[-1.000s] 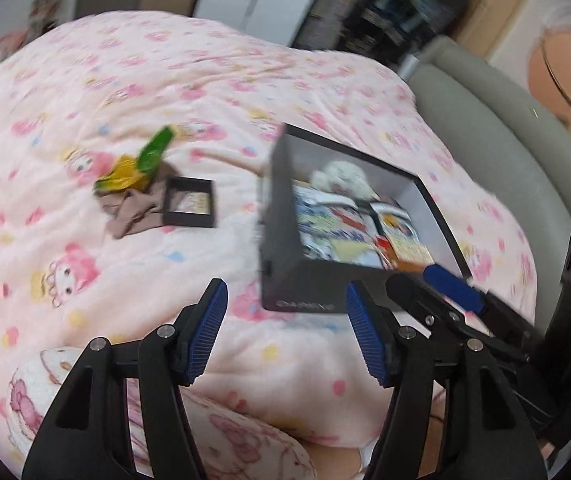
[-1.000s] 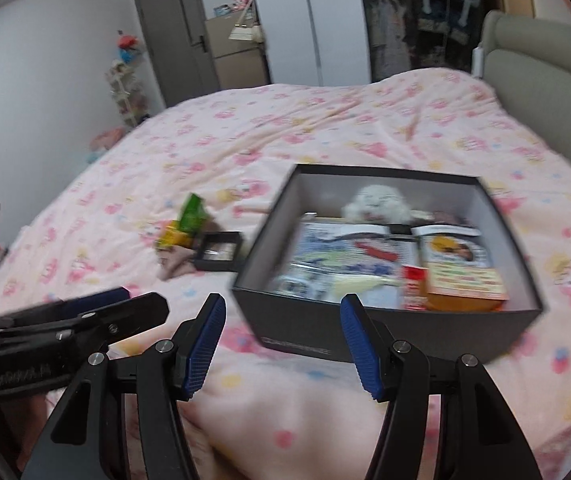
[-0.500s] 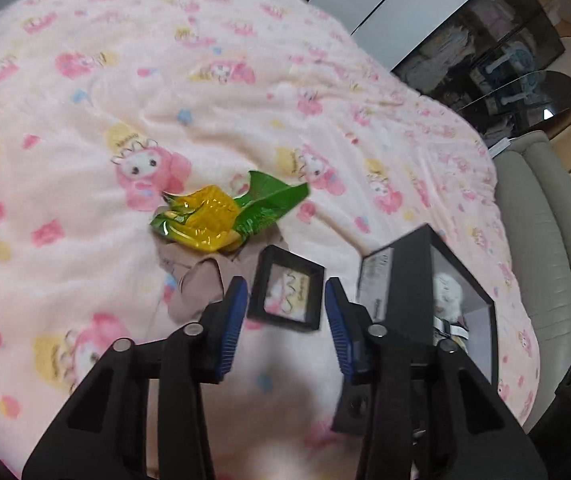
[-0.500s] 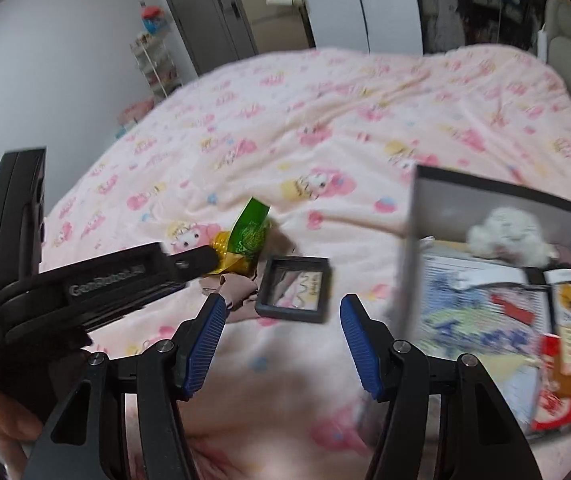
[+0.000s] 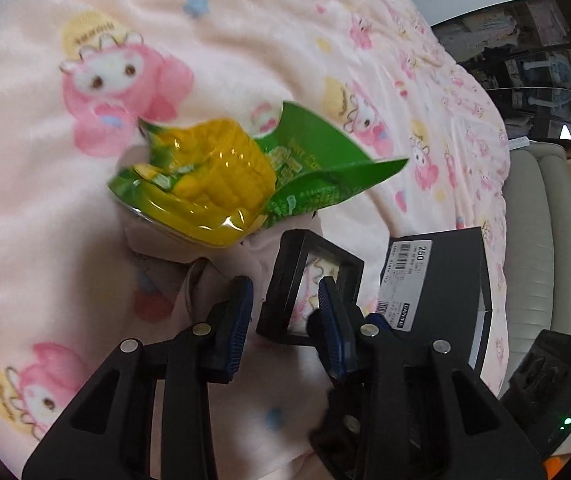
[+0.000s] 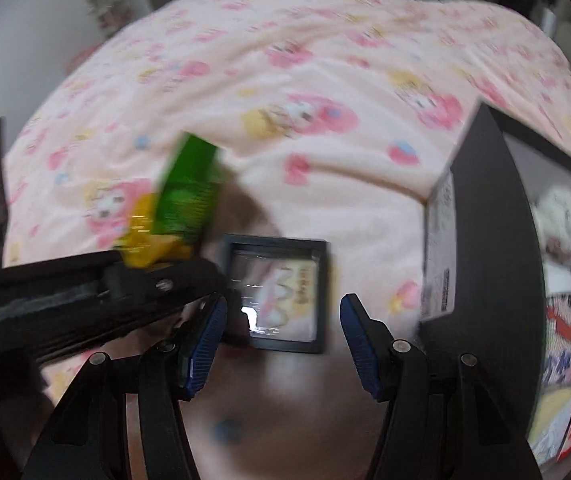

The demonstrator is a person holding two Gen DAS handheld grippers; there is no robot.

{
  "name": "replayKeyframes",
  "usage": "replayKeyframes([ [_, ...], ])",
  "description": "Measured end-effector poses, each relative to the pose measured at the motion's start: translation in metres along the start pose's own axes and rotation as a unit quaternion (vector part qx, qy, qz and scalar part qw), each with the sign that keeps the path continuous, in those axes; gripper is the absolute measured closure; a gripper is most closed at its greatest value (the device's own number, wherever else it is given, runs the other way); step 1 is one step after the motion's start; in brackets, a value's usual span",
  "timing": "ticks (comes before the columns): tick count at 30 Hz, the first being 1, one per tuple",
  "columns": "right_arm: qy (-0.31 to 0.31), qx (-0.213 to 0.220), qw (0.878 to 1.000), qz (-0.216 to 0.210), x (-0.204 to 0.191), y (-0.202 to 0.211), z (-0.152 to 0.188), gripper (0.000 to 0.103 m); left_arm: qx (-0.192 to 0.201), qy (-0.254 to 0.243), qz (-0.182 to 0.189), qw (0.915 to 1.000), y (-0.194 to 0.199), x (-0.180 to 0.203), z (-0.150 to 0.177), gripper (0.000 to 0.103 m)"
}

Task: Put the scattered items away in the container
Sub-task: 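Close the left gripper on the photo frame edge and lift it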

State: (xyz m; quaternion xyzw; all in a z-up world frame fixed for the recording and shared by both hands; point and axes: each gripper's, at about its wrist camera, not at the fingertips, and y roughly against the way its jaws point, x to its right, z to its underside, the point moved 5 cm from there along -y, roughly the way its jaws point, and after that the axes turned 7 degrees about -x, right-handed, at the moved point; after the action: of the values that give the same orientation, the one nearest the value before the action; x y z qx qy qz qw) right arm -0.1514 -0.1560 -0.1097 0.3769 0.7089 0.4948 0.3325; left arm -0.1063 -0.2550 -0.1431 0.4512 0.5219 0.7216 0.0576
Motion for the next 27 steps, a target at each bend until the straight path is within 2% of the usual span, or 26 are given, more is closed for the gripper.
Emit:
replayKeyframes([
  [2,-0.010,-0.012,1.000,-0.006,-0.003,-0.010,0.002,0.047,-0.015,-0.001,-0.009,0.9999,-0.008,0.002,-0.002,0.069],
  [3,-0.017,-0.029,0.999,-0.029,-0.006,-0.020,0.004,0.049,-0.021,0.000,-0.019,0.9996,-0.012,0.001,-0.003,0.066],
  [5,-0.045,-0.047,0.996,-0.059,-0.003,-0.029,0.008,0.055,-0.030,0.004,-0.023,0.9993,-0.017,-0.002,-0.001,0.065],
  [7,-0.057,-0.030,0.995,-0.073,0.001,-0.020,0.009,0.063,-0.029,-0.013,-0.025,0.9992,-0.014,0.001,0.005,0.062],
  [12,-0.007,0.003,0.997,-0.077,-0.009,0.019,0.021,0.067,0.004,-0.047,-0.021,0.9987,0.016,0.011,0.028,0.062],
  [15,0.007,0.022,0.996,-0.086,-0.012,0.045,0.036,0.067,0.016,-0.057,0.003,0.9982,0.038,0.016,0.048,0.062],
  [18,0.018,0.046,0.994,-0.099,-0.008,0.074,0.055,0.067,0.034,-0.084,0.015,0.9958,0.057,0.030,0.077,0.062],
  [21,0.020,0.065,0.990,-0.126,0.006,0.103,0.082,0.067,0.034,-0.116,0.029,0.9922,0.070,0.045,0.109,0.062],
  [24,0.010,0.081,0.986,-0.146,0.029,0.128,0.108,0.070,0.019,-0.148,0.055,0.9872,0.070,0.068,0.146,0.063],
  [27,-0.007,0.088,0.982,-0.166,0.061,0.149,0.140,0.072,-0.015,-0.188,0.080,0.9787,0.054,0.098,0.186,0.064],
])
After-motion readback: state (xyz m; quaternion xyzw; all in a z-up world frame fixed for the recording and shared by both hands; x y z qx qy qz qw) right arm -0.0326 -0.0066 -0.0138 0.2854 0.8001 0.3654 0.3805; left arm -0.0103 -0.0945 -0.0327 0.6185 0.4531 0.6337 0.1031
